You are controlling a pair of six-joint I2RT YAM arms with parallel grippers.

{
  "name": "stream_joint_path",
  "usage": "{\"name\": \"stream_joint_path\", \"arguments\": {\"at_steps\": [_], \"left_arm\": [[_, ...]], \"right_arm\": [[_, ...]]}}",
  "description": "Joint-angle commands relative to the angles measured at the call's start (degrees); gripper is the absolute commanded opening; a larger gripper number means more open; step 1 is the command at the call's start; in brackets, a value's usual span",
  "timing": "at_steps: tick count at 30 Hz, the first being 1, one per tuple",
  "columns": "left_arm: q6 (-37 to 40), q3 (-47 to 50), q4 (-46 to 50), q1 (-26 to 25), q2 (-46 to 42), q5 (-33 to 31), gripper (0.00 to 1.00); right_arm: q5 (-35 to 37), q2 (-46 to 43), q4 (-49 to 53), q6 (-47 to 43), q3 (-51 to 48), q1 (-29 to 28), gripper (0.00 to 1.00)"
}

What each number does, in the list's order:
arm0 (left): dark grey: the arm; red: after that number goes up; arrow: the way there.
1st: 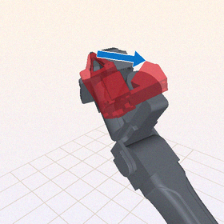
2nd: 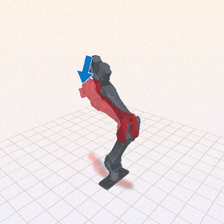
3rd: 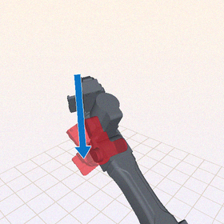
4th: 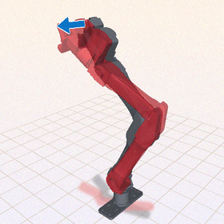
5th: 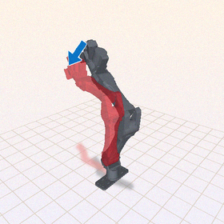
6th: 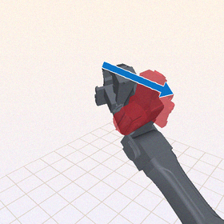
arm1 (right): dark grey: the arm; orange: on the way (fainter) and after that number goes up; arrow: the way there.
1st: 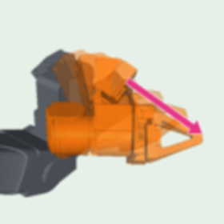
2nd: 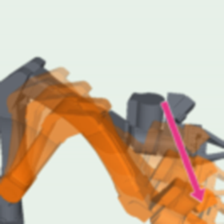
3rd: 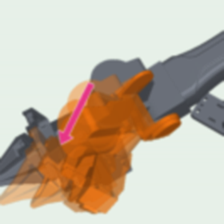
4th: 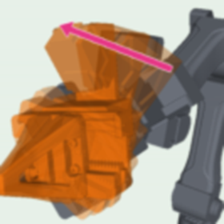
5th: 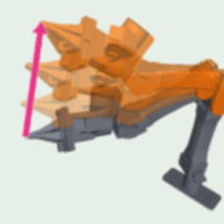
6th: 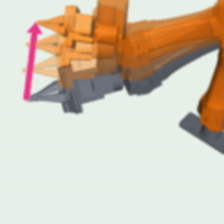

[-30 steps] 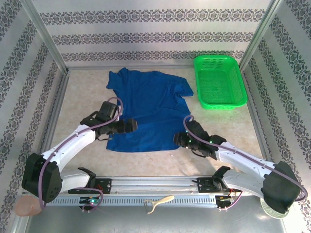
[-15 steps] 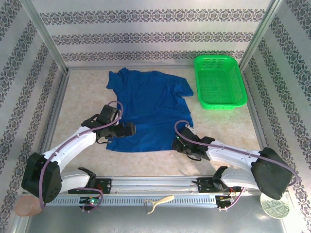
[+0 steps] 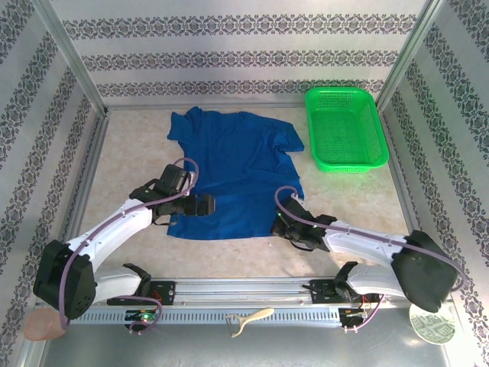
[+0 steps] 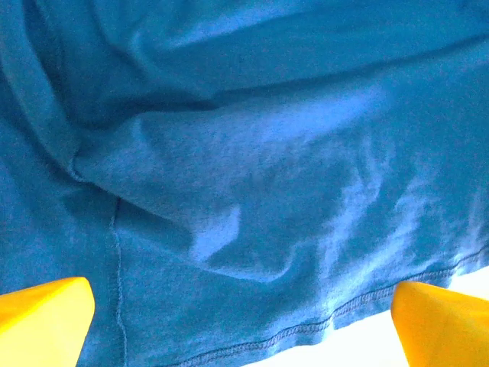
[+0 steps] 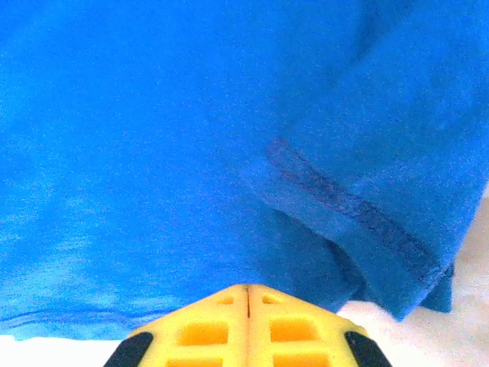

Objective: Fold the inside-out t-shirt

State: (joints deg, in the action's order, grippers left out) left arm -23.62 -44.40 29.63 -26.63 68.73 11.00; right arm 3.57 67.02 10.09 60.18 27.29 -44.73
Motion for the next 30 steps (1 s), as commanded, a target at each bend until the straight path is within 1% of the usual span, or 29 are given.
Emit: {"name": "stream_joint_path", "arguments": {"at_steps": [1,5,8,11,12,14,15,17,19,21,24,30], "left_arm": [[7.54,-1.67,0.95,-5.54,-3.41,-4.50,1.00],[8.53,-2.81,0.37,-11.17,-1.32,-9.09,1.00],[9.46,-3.79,-1.44,-15.65,1.79,-11.61,1.00],[8.46,-4.90,-2.65,-17.03,4.82,-12.28,1.00],[7.84,-4.88,-3.23,-17.05,5.17,-12.54,1.00],[6.43,-4.37,-4.44,-17.05,5.19,-13.51,1.00],[5.58,-3.97,-5.04,-17.01,4.83,-14.44,1.00],[3.90,-3.46,-5.65,-17.05,4.23,-15.79,1.00],[2.64,-3.13,-6.23,-17.05,3.61,-16.04,1.00],[1.52,-2.81,-6.78,-17.05,3.16,-15.79,1.00],[0.61,-2.56,-7.13,-17.05,3.07,-15.51,1.00],[0.24,-2.44,-7.13,-17.05,3.07,-15.58,1.00]], "right_arm": [[-2.31,-6.09,2.67,-2.44,3.58,2.65,0.00],[-5.49,-11.79,3.97,-2.10,5.22,6.80,0.00],[-7.27,-13.86,3.94,-1.87,5.96,9.04,0.00],[-7.35,-14.15,5.68,-2.44,6.01,8.98,0.00],[-6.84,-14.03,6.06,-2.48,5.26,8.47,0.06],[-5.23,-13.94,6.78,-1.68,3.06,6.70,0.28],[-3.70,-13.73,6.93,-0.92,1.67,5.40,0.35],[-1.67,-13.25,6.53,0.91,-1.04,3.31,0.41],[-0.29,-12.37,5.65,2.71,-3.36,1.80,0.45],[0.70,-10.99,4.36,3.96,-5.05,0.50,0.52],[1.37,-8.16,3.19,3.90,-5.54,-0.59,0.53],[1.22,-1.87,-0.43,3.11,-4.47,-0.92,0.47]]}}
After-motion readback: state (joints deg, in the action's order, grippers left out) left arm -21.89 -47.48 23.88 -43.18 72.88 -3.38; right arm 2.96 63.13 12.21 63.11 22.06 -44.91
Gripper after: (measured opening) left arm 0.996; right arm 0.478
